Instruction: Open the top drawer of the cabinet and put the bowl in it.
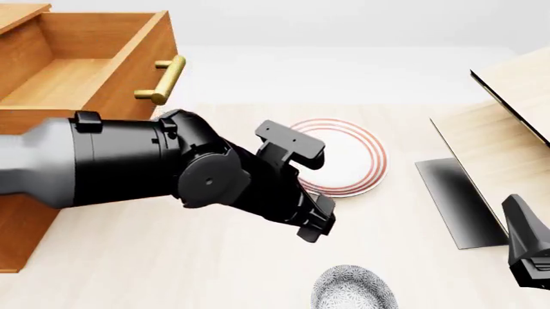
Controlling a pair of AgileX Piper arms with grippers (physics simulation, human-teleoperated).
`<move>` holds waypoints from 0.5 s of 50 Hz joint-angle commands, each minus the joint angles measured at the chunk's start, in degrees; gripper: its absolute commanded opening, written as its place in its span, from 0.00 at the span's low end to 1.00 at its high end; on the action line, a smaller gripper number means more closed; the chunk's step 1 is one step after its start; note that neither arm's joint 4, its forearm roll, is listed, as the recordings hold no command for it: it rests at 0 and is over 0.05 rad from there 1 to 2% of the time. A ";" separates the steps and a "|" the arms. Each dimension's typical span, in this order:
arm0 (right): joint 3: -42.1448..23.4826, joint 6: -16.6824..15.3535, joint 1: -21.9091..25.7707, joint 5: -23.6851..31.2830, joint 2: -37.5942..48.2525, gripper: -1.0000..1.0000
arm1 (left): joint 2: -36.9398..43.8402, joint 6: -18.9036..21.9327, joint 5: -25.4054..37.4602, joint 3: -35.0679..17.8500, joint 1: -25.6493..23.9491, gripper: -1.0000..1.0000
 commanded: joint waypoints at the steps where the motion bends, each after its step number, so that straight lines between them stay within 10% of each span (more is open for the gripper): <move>1: 0.05 0.02 -0.01 -0.07 0.01 1.00 | 2.03 -1.08 -0.93 -0.15 -0.94 1.00; 25: 0.05 0.02 -0.01 -0.07 0.01 1.00 | 7.22 -3.91 -1.11 -1.53 -3.90 1.00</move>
